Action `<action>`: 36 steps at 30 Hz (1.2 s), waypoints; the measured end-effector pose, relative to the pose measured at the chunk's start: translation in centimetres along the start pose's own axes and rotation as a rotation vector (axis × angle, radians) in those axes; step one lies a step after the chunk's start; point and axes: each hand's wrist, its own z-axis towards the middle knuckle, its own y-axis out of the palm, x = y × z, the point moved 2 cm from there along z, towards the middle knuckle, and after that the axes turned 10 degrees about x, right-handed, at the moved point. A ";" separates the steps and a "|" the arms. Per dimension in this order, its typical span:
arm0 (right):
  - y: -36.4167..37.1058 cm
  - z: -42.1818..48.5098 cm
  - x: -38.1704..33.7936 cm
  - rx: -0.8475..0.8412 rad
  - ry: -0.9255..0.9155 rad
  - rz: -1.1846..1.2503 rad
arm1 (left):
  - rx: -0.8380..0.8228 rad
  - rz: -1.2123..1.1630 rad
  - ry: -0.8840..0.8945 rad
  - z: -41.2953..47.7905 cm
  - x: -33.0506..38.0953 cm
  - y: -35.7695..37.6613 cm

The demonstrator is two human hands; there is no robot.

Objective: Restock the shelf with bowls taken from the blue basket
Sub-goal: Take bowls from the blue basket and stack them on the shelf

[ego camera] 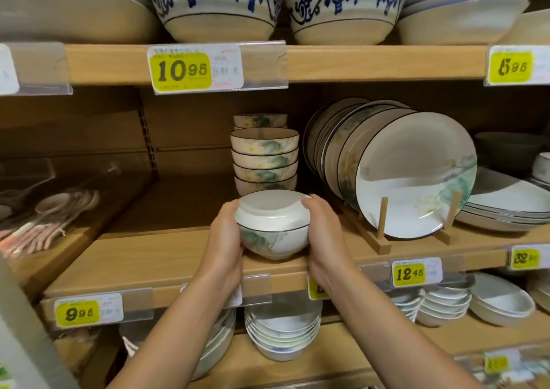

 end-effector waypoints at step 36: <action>4.1 2.4 -9.7 -0.075 0.001 0.339 | -0.034 -0.183 0.362 1.3 6.9 2.9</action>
